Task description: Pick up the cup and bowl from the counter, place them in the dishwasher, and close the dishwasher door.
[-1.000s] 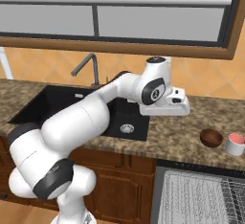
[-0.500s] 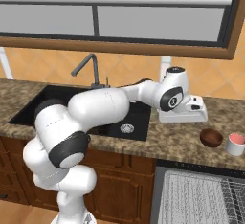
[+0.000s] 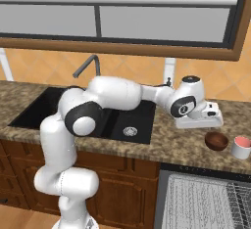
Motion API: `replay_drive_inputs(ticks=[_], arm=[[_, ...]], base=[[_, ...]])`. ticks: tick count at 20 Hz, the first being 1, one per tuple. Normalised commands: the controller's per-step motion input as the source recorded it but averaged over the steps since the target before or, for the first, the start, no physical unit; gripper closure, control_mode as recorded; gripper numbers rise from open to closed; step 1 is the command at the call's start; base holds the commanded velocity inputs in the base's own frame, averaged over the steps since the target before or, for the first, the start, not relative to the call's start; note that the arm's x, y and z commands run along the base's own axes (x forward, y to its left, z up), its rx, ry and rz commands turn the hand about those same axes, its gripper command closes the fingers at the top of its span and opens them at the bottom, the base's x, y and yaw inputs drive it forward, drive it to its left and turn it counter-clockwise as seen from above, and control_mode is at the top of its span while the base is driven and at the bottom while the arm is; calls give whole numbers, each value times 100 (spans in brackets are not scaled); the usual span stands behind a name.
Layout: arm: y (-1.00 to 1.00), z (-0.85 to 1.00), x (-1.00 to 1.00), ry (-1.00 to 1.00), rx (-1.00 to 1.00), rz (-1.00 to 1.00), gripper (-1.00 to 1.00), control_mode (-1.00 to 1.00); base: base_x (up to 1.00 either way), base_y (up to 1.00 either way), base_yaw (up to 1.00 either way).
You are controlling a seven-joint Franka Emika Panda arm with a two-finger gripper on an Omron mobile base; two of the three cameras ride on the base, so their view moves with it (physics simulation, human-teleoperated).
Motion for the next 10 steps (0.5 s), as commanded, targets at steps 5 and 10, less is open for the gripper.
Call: replay_drive_inputs(ticks=[5,10], arm=[[-37,-29,52,-6,0,0,-100,-100],[-14,-30,43,-6,0,1,-100,-100]], base=[[0,0,0],[0,0,0]])
